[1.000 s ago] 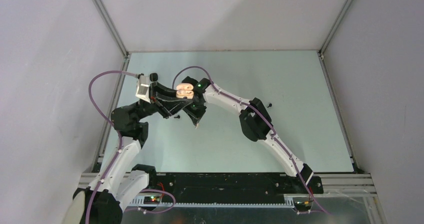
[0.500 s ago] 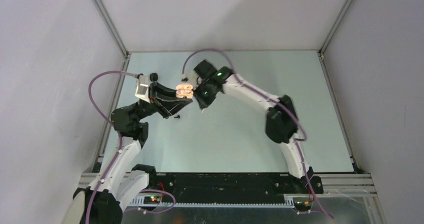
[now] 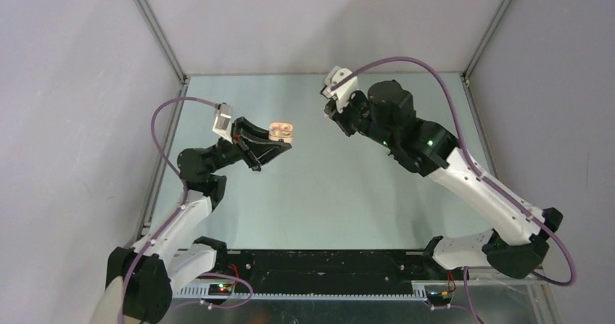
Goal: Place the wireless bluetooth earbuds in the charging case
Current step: Insert the right earbud into the right side groove of the charging case.
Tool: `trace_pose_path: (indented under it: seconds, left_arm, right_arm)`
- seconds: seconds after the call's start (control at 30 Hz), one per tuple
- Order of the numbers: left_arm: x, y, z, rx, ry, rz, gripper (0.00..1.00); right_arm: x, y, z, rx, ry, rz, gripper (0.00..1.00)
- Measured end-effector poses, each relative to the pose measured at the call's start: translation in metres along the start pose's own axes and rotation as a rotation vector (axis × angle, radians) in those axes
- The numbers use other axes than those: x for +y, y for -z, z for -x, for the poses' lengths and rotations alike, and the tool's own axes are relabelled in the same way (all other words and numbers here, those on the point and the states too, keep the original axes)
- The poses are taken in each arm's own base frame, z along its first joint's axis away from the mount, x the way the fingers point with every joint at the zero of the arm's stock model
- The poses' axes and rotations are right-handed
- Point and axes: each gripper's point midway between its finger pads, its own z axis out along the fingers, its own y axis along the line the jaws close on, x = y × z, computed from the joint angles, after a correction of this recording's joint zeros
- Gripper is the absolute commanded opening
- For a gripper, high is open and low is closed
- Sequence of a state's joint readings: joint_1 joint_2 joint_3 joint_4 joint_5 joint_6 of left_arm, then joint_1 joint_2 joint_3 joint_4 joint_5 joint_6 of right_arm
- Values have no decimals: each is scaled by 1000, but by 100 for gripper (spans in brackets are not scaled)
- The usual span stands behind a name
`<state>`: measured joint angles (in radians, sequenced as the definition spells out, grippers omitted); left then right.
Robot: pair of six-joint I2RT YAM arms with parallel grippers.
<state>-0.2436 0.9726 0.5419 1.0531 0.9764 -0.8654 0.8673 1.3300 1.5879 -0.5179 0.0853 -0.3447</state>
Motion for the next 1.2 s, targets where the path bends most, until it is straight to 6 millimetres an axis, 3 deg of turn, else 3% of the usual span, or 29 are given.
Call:
trace_pose_path:
  seconds: [0.17,0.43,0.83,1.2]
  left_arm:
    - [9,-5,-15,34,69,9,5]
    - [15,-11,-29,80,122,16,5]
    - [14,-12,-36,119,140,6,4]
    - [11,-11,-46,160,144,-11,4]
  right_arm:
    - [-2,23,18,-63,42,-34,0]
    - [21,27,26,-79,78,11,0]
    - [64,3,14,-18,159,71,0]
    - [73,-5,10,11,189,72,0]
